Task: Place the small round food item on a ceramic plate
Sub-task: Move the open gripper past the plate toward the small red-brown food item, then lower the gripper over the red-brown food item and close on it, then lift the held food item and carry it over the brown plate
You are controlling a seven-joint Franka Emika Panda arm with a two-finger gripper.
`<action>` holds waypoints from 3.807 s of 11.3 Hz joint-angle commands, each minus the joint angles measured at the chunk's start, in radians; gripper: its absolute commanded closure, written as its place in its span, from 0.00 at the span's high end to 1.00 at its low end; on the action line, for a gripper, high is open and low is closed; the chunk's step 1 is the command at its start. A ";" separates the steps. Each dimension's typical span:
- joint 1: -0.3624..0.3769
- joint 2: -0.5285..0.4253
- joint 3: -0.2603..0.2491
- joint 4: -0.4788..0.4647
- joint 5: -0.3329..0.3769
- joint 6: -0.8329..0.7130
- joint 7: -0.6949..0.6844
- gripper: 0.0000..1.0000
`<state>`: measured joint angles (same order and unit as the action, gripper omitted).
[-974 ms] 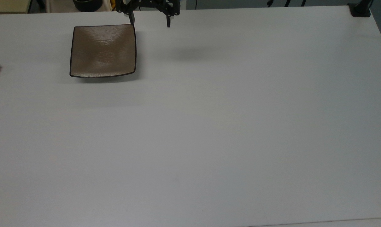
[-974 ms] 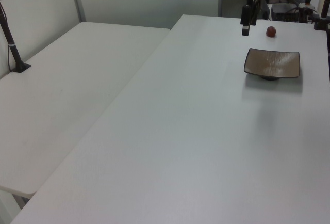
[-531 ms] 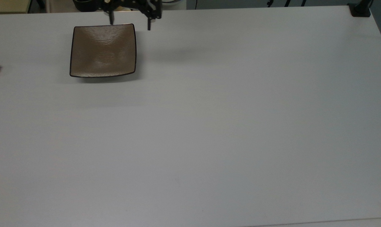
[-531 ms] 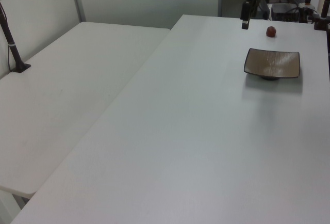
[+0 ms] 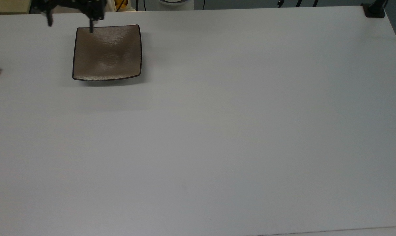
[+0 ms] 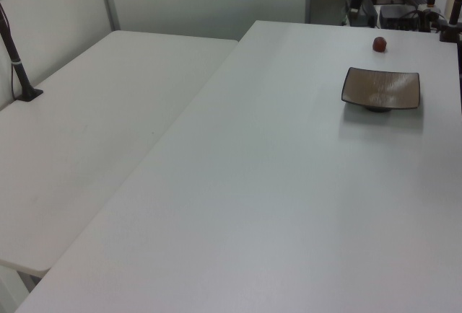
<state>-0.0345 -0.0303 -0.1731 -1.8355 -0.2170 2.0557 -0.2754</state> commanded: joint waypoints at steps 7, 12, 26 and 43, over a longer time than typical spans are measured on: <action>-0.205 0.228 -0.045 -0.018 -0.381 0.297 -0.896 1.00; -0.316 0.398 -0.043 0.030 -0.807 0.461 -0.976 1.00; -0.433 0.679 -0.040 0.216 -0.930 0.515 -1.010 0.21; -0.351 0.268 0.010 0.030 -0.137 0.151 -0.939 0.00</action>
<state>-0.4300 0.3558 -0.1607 -1.7237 -0.5242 2.3296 -1.2448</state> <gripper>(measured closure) 0.899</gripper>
